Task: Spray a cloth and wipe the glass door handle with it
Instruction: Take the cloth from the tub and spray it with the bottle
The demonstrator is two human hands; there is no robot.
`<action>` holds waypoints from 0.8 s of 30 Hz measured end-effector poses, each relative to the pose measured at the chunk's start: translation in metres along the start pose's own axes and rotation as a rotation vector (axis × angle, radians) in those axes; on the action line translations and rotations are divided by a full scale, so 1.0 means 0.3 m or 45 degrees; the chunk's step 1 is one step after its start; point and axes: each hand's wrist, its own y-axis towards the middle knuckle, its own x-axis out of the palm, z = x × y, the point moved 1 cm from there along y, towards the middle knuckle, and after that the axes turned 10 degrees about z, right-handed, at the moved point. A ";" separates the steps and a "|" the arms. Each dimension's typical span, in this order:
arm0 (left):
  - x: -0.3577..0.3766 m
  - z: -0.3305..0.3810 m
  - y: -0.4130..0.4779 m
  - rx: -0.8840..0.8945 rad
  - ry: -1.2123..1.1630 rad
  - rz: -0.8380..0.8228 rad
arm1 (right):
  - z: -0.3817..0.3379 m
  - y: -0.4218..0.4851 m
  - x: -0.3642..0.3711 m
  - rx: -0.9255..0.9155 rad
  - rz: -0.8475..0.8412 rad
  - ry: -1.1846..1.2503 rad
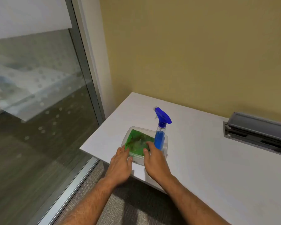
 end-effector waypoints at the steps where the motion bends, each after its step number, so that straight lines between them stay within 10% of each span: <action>1: 0.018 -0.011 0.008 0.012 -0.009 -0.002 | 0.004 0.022 0.034 0.025 -0.028 0.012; 12: 0.072 -0.061 0.011 0.125 -0.063 0.095 | -0.014 0.220 0.245 0.512 -0.255 -0.167; 24: 0.025 -0.065 0.007 0.129 -0.185 -0.037 | -0.011 0.243 0.279 0.500 0.102 0.059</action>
